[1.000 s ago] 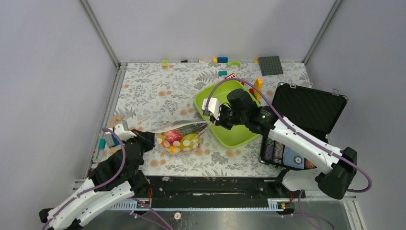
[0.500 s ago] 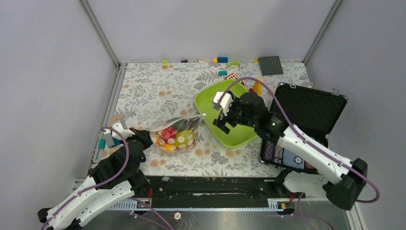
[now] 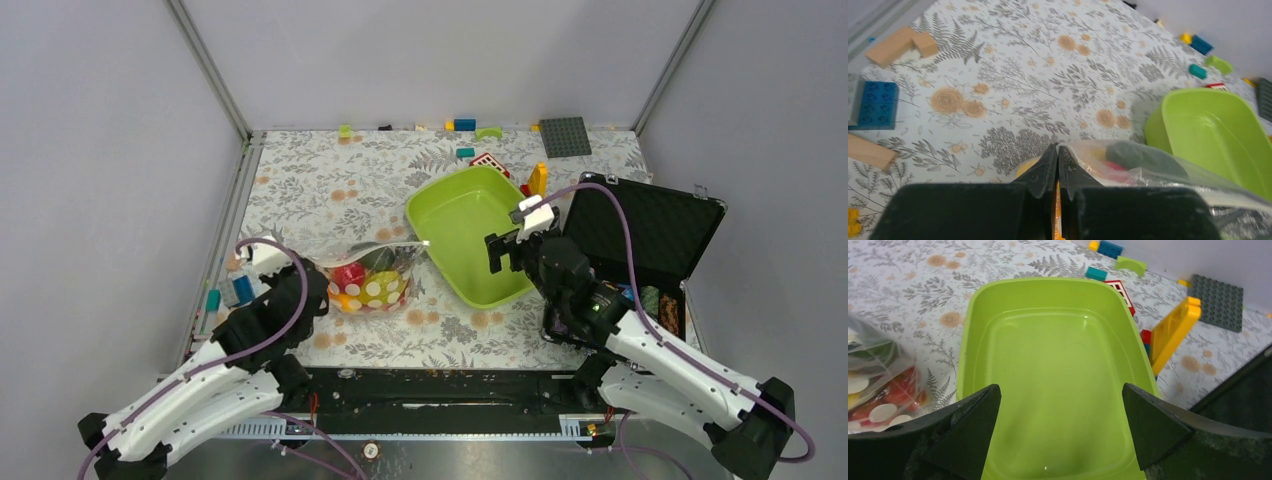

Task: Place the food in the zip-top bag and seal the zipper
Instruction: Place the zipper food storage bag at the center of the board.

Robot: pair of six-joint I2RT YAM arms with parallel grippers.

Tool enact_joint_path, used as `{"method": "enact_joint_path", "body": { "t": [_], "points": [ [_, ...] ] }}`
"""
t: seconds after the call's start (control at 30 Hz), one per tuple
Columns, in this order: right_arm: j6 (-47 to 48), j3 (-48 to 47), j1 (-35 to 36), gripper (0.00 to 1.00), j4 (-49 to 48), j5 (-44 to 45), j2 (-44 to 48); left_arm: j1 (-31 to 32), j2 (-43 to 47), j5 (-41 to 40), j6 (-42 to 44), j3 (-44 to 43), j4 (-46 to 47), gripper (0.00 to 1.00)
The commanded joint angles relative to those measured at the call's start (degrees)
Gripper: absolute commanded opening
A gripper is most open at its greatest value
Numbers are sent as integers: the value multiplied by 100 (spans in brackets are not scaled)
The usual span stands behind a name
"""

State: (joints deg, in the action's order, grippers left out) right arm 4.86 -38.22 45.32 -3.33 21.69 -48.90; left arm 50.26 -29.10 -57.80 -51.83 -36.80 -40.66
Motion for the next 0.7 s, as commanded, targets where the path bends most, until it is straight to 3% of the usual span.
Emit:
{"method": "enact_joint_path", "body": {
  "t": [0.0,0.27,0.47,0.67],
  "points": [
    [-574,251,-23,100,-284,857,432,-547,-827,-237,524,-447,831,0],
    [-744,658,-23,100,-282,1255,1082,-1971,-2173,490,1585,-1235,1681,0],
    [-716,762,-23,100,-282,1534,1265,-2878,-3156,644,1625,-2054,1127,0],
    [-685,771,-23,100,-275,1576,1172,-3335,-4443,533,1428,-2916,426,0]
  ]
}}
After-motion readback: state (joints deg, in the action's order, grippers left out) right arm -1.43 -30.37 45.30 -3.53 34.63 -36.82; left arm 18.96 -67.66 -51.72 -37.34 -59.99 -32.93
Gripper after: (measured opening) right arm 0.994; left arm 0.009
